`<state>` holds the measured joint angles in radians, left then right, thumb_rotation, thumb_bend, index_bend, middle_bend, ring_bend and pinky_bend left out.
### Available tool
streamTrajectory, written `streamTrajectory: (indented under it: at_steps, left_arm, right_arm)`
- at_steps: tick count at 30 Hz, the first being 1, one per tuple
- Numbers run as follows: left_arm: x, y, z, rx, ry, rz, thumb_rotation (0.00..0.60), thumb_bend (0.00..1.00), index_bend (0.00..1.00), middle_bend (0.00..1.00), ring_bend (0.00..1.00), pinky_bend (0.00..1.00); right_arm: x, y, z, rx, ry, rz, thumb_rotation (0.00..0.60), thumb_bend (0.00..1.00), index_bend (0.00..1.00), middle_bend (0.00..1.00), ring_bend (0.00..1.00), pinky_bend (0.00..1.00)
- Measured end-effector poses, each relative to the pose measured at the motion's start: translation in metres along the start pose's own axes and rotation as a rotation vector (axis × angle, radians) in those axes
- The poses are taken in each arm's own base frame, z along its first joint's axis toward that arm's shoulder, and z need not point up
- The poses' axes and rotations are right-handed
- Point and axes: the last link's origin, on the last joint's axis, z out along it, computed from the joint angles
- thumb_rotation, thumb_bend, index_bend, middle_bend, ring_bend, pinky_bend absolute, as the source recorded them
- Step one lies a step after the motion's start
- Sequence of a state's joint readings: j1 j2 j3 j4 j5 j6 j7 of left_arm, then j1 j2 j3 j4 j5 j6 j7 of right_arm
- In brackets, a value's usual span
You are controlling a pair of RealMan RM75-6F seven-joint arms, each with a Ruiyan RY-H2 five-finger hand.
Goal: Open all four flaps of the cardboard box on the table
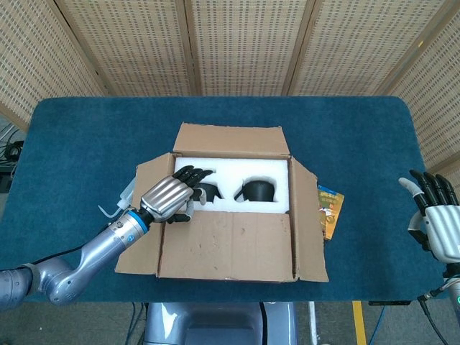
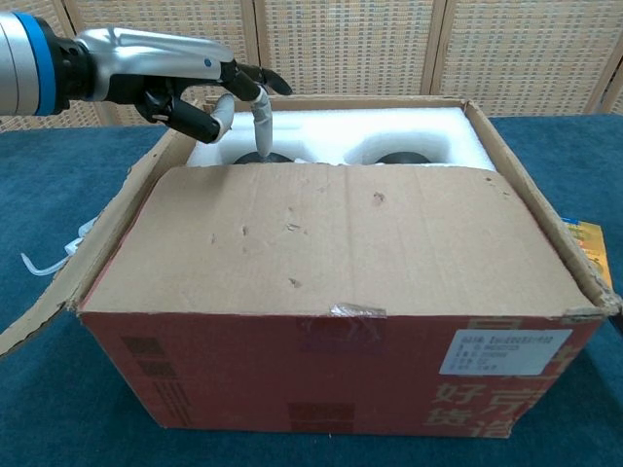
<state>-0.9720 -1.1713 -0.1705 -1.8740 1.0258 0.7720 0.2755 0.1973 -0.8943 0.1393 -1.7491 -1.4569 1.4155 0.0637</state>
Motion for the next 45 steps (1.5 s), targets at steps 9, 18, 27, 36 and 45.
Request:
streamTrajectory:
  at_steps: [9,18,27,36,45]
  left_arm:
    - [-0.006,0.003,0.002,-0.002,-0.030,-0.023,0.347,0.89,0.41,0.00,0.00,0.00]
    - [-0.006,0.005,-0.003,-0.007,-0.075,-0.050,0.341,0.87,0.41,0.00,0.00,0.00]
    - [-0.004,0.005,-0.003,0.004,-0.114,-0.059,0.324,0.84,0.41,0.00,0.00,0.00]
    - [-0.002,0.009,-0.003,0.012,-0.116,-0.075,0.323,0.84,0.41,0.00,0.00,0.00]
    - [0.009,0.013,-0.011,-0.002,-0.095,-0.227,0.321,0.84,0.41,0.00,0.00,0.00]
  right_arm:
    - [-0.001,0.002,0.001,-0.007,-0.001,0.001,0.600,0.98,0.14,0.07,0.00,0.00]
    - [-0.002,0.004,0.001,-0.012,0.000,0.006,0.600,0.98,0.14,0.07,0.00,0.00]
    - [0.000,0.006,-0.001,-0.017,0.007,0.009,0.600,0.98,0.14,0.07,0.00,0.00]
    - [0.000,0.008,-0.003,-0.024,0.009,0.014,0.600,0.98,0.14,0.07,0.00,0.00]
    - [0.000,0.007,-0.003,-0.022,0.011,0.014,0.600,0.98,0.14,0.07,0.00,0.00]
